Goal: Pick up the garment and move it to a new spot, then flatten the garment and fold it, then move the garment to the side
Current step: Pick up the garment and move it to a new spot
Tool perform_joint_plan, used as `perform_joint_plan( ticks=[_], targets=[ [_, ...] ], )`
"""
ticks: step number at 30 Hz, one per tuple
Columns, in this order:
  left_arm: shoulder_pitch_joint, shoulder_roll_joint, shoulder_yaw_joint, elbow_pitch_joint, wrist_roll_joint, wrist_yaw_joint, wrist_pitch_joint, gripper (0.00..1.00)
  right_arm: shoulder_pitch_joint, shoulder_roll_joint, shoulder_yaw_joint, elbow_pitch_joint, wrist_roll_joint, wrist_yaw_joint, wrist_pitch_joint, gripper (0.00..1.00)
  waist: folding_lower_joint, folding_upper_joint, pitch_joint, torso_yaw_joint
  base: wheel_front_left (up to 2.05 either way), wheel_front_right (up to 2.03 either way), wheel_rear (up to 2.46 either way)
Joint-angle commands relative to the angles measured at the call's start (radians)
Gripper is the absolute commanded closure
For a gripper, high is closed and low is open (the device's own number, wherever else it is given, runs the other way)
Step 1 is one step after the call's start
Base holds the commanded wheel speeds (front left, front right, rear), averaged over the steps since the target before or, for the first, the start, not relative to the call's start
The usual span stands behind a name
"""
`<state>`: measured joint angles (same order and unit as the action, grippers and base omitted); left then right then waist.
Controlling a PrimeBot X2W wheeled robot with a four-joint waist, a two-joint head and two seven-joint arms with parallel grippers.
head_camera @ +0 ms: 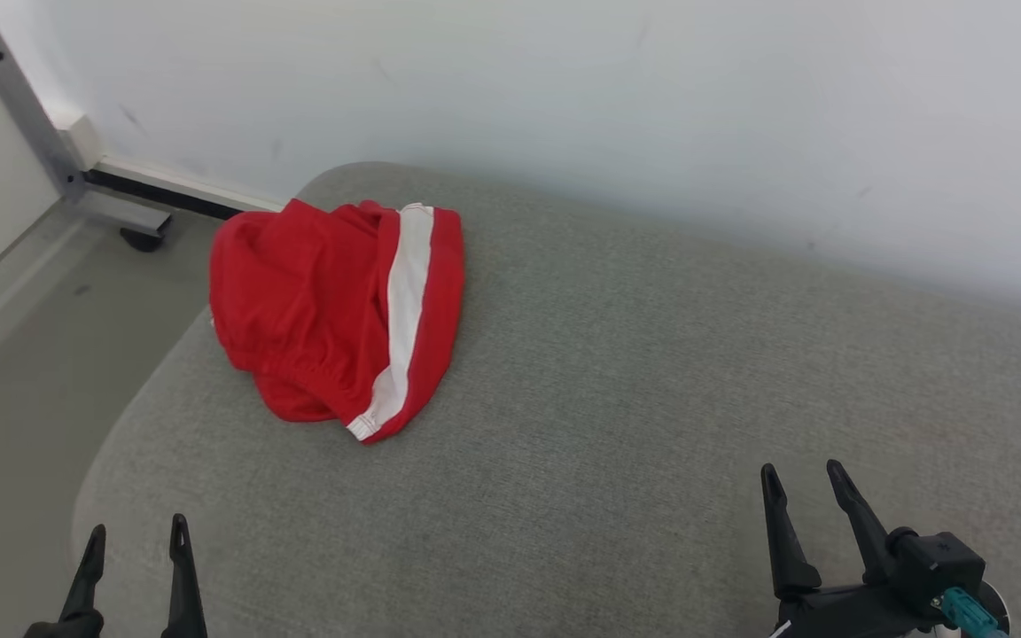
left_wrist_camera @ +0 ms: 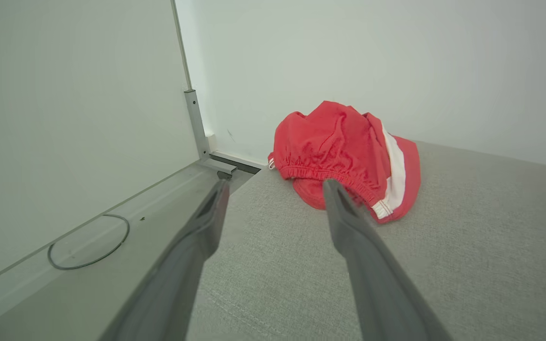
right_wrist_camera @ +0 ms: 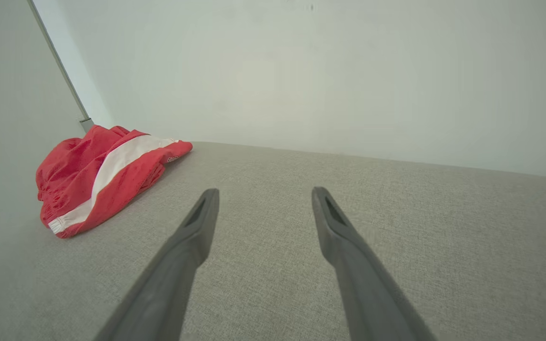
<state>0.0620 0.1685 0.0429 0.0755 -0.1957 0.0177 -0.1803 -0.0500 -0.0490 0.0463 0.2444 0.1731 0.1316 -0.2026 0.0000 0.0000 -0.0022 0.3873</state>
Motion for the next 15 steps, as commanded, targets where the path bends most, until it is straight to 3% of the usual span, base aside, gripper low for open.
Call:
perform_joint_plan(
  ticks=[1,8,15],
  targets=[
    [0.012,0.004,0.001,-0.001,-0.013,0.001,0.0,0.0,0.012,-0.002,0.0,0.002,0.003,-0.002,0.0,0.0,0.0,0.0,-0.005,0.063,0.0,0.0,0.0],
    [0.017,0.013,0.007,-0.006,-0.011,0.015,-0.001,0.0,0.009,-0.002,0.007,0.009,0.01,-0.002,-0.004,0.0,0.0,0.0,-0.009,0.119,0.0,0.0,0.0],
    [0.03,0.012,0.024,-0.019,-0.024,0.029,-0.012,0.0,-0.007,-0.003,0.02,0.012,0.008,-0.002,0.003,0.0,0.0,0.0,-0.004,0.126,0.0,0.0,0.0]
  ],
)
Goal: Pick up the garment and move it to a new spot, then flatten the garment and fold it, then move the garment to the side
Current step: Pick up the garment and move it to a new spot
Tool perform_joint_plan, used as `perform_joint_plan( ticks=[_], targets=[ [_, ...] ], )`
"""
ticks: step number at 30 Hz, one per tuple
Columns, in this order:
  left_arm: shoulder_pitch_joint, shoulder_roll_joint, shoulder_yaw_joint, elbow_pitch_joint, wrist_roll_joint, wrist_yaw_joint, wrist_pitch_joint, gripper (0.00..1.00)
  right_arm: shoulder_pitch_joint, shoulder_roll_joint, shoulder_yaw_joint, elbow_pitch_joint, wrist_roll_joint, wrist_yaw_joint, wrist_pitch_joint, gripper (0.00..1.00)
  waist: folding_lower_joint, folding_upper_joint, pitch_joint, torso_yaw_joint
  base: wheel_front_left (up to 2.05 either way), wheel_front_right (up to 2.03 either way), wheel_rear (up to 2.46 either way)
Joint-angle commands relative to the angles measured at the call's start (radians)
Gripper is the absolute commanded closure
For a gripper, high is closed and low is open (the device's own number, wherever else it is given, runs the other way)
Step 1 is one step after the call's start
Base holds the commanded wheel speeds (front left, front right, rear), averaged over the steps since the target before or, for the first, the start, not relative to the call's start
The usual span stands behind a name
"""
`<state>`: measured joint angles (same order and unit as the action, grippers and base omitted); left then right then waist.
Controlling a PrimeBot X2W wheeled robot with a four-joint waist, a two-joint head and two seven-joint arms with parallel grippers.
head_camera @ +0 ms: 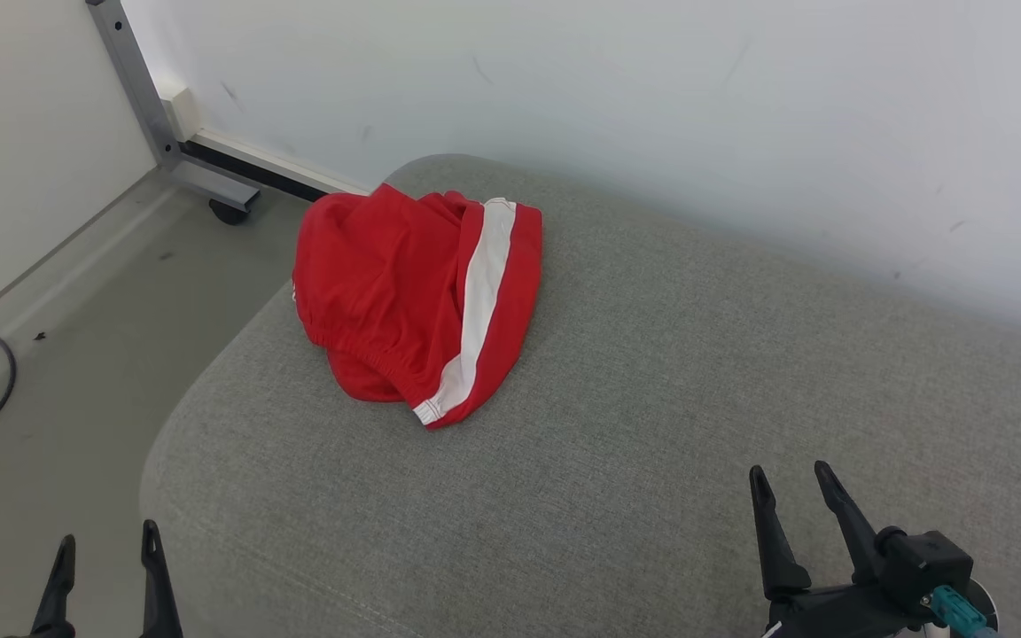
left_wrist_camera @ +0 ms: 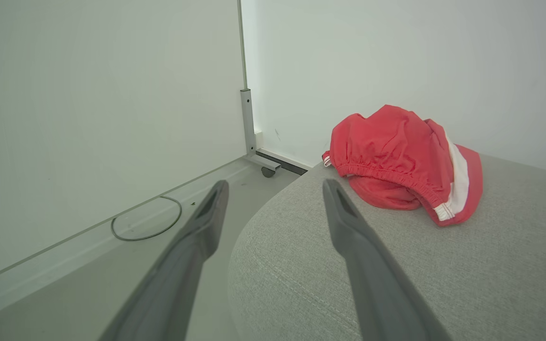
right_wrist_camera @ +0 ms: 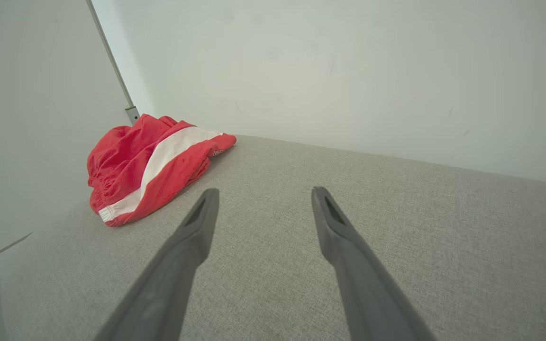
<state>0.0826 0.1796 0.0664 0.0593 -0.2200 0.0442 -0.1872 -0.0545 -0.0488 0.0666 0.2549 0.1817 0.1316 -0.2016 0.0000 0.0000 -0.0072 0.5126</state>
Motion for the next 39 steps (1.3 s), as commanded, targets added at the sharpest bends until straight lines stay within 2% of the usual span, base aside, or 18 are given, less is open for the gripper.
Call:
perform_joint_plan(
  ticks=[1,10,14,21,30,39],
  targets=[
    [0.012,0.002,0.003,-0.004,-0.001,0.005,-0.005,0.0,-0.005,-0.003,0.0,0.002,-0.001,-0.002,0.002,0.0,0.0,0.0,0.002,0.001,0.0,0.0,0.0],
    [-0.008,-0.005,0.01,-0.009,-0.008,0.027,-0.02,0.0,-0.006,-0.003,-0.006,0.003,-0.002,-0.002,0.0,0.0,0.0,0.0,0.008,-0.001,0.0,0.0,0.0],
    [-0.055,-0.005,0.028,0.012,-0.031,0.029,-0.036,0.0,-0.016,-0.003,-0.01,-0.005,-0.012,-0.002,0.002,0.0,0.0,0.0,0.022,-0.034,0.0,0.0,0.0],
    [-0.156,0.042,0.081,0.044,-0.06,0.017,-0.06,0.0,-0.039,-0.003,-0.023,-0.031,-0.041,-0.002,0.014,0.0,0.0,0.0,0.076,-0.169,0.0,0.0,0.0],
    [-0.353,0.132,0.13,0.105,-0.112,-0.026,-0.057,0.0,-0.083,-0.003,-0.029,-0.077,-0.049,-0.002,0.012,0.0,0.0,0.0,0.204,-0.36,0.0,0.0,0.0],
    [-0.568,0.228,0.123,0.225,-0.136,-0.073,0.002,0.0,-0.126,-0.002,-0.016,-0.095,-0.044,-0.002,-0.005,0.0,0.0,0.0,0.308,-0.467,0.0,0.0,0.0]
  ],
)
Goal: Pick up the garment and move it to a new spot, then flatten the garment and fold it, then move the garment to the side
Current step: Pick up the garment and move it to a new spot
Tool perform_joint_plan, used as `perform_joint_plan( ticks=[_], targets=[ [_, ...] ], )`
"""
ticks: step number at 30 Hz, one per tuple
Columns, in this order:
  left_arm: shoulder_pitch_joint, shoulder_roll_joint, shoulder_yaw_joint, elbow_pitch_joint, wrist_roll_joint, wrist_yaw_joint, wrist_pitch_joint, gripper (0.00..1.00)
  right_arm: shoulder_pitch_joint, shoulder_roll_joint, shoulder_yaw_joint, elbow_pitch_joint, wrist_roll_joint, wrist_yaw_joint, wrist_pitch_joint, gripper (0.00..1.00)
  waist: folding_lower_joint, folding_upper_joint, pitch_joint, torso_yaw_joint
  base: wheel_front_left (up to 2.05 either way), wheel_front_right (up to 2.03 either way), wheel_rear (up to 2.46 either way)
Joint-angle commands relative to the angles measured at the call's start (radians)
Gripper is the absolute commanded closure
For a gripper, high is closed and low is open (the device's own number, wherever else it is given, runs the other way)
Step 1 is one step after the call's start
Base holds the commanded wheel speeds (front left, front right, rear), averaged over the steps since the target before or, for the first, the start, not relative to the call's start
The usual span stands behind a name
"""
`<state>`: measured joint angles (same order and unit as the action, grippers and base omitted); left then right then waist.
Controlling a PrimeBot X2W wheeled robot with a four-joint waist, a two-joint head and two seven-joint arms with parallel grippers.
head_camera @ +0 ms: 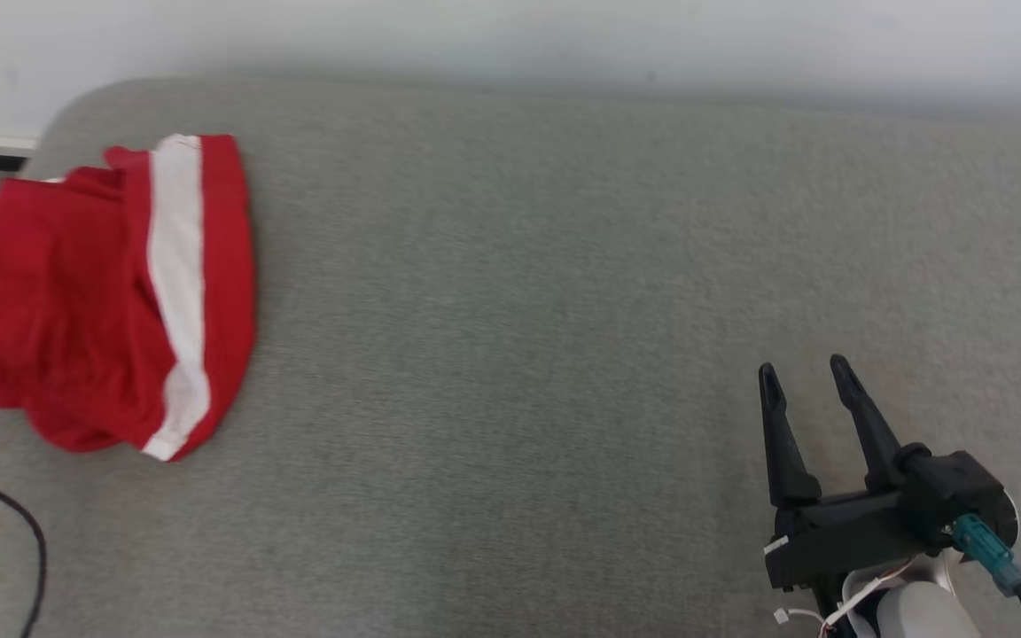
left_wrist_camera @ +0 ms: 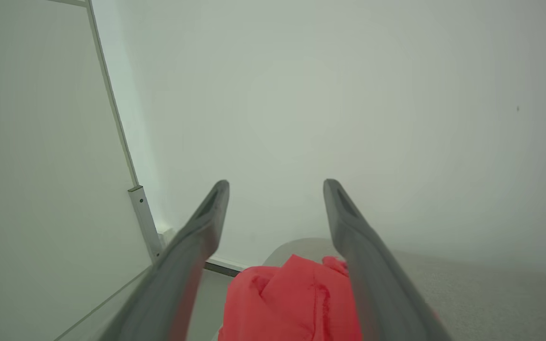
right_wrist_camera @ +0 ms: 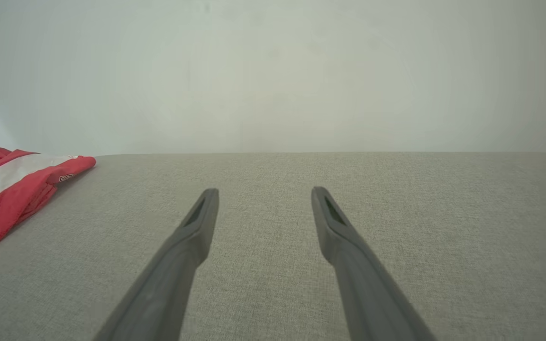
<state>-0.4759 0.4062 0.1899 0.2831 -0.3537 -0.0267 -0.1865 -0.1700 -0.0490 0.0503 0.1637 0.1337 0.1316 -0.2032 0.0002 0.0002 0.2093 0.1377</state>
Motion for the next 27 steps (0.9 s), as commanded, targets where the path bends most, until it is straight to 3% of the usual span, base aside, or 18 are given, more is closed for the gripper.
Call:
perform_joint_plan(
  ticks=[1,11,18,25,26,27],
  targets=[
    [-0.03,0.013,0.0,0.019,-0.006,-0.005,0.012,0.0,-0.013,-0.002,0.001,-0.005,0.005,-0.002,-0.006,0.0,-0.0002,-0.0002,0.101,-0.1,0.0,0.0,0.0],
    [-0.162,0.078,-0.041,0.229,-0.032,-0.042,0.165,0.0,-0.031,-0.002,-0.002,-0.008,0.004,-0.002,-0.019,0.0,-0.0002,-0.0002,0.141,-0.136,0.0,0.0,0.0],
    [-0.171,0.103,-0.062,0.373,-0.051,-0.047,0.333,0.0,-0.031,-0.002,-0.002,-0.002,0.01,-0.002,-0.024,0.0,-0.0002,-0.0002,0.137,-0.143,0.0,0.0,0.0],
    [-0.16,0.086,-0.074,0.452,-0.078,-0.05,0.406,0.0,-0.035,-0.002,0.002,0.003,0.015,-0.002,-0.028,0.0,-0.0002,-0.0002,0.135,-0.151,0.0,0.0,0.0],
    [-0.161,0.08,-0.072,0.462,-0.087,-0.051,0.403,0.74,-0.036,-0.002,0.003,0.003,0.016,-0.002,-0.028,0.0,-0.0002,-0.0002,0.134,-0.152,0.0,0.0,0.0],
    [-0.158,0.083,-0.076,0.469,-0.08,-0.051,0.398,1.0,-0.036,-0.002,0.004,0.003,0.016,-0.002,-0.028,0.0,-0.0002,-0.0002,0.133,-0.153,0.0,0.0,0.0]
  ],
)
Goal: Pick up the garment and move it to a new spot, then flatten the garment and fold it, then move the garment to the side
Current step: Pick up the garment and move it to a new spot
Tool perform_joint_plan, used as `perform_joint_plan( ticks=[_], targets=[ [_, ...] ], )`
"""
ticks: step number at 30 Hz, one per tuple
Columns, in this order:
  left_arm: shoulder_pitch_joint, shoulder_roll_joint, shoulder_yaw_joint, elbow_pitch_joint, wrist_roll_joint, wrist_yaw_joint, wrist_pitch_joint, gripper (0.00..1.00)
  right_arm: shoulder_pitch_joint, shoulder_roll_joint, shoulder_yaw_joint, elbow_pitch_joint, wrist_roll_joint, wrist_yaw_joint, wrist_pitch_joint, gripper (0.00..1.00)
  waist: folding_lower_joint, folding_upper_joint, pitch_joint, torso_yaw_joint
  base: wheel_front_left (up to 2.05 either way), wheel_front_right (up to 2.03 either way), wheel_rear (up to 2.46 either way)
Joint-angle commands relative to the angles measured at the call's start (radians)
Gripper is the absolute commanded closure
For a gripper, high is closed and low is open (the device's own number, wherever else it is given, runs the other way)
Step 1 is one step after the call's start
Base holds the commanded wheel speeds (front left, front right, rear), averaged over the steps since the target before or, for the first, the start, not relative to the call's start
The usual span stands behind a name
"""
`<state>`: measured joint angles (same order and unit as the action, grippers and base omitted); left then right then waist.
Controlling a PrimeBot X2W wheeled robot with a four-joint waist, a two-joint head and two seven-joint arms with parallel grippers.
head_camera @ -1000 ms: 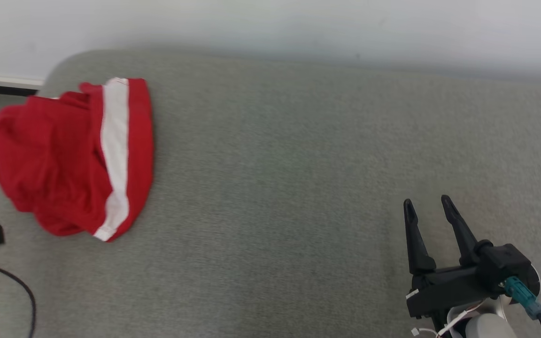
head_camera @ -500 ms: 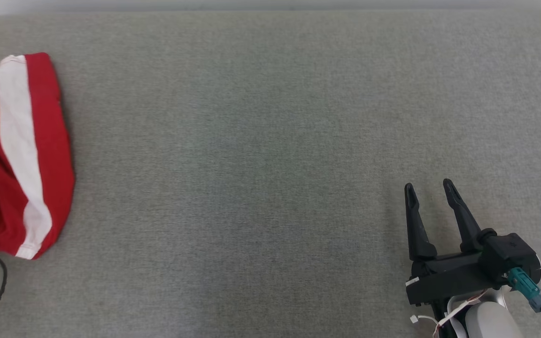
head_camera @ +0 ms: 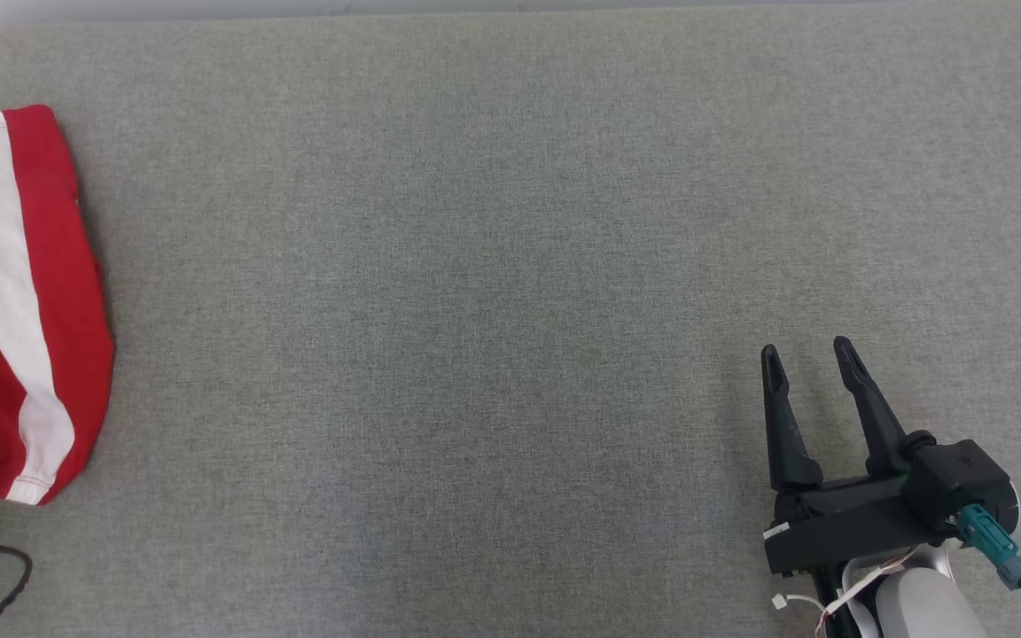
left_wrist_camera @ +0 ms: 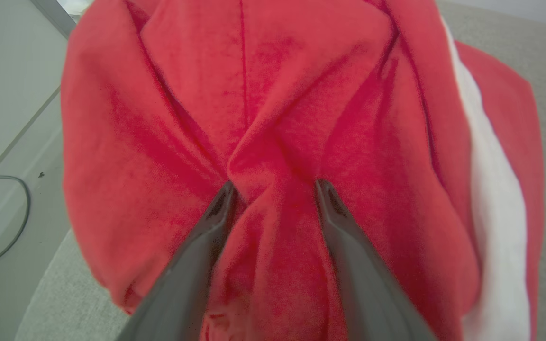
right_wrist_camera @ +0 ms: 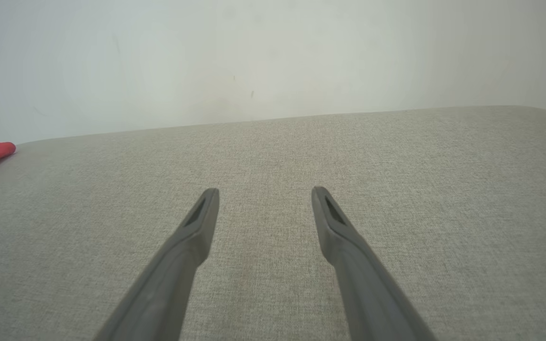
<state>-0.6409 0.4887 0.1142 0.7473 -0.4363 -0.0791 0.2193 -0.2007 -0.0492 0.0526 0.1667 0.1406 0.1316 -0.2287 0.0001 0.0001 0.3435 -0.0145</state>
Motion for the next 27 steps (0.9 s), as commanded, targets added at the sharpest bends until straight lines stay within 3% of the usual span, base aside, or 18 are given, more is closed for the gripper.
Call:
perform_joint_plan(
  ticks=[1,12,22,27],
  targets=[
    [0.007,0.003,-0.002,0.011,0.004,0.003,-0.015,1.0,-0.006,-0.002,0.001,0.001,0.009,-0.002,-0.003,0.0,-0.0001,-0.0001,-0.003,-0.001,0.0,0.0,0.0],
    [-0.063,0.041,-0.018,-0.096,0.068,0.015,-0.29,1.0,0.02,-0.002,0.006,0.031,0.036,-0.002,-0.012,0.0,-0.0001,-0.0001,-0.09,0.035,0.0,0.0,0.0],
    [-0.144,0.078,-0.084,-0.309,0.107,-0.017,-0.309,1.0,0.035,-0.002,0.04,0.094,0.092,-0.002,-0.029,0.0,-0.0001,-0.0001,-0.176,0.012,0.0,0.0,0.0],
    [-0.207,0.04,-0.155,-0.444,0.105,-0.027,-0.264,1.0,0.045,-0.002,0.059,0.124,0.123,-0.002,-0.036,0.0,-0.0001,-0.0001,-0.213,-0.038,0.0,0.0,0.0]
  ],
)
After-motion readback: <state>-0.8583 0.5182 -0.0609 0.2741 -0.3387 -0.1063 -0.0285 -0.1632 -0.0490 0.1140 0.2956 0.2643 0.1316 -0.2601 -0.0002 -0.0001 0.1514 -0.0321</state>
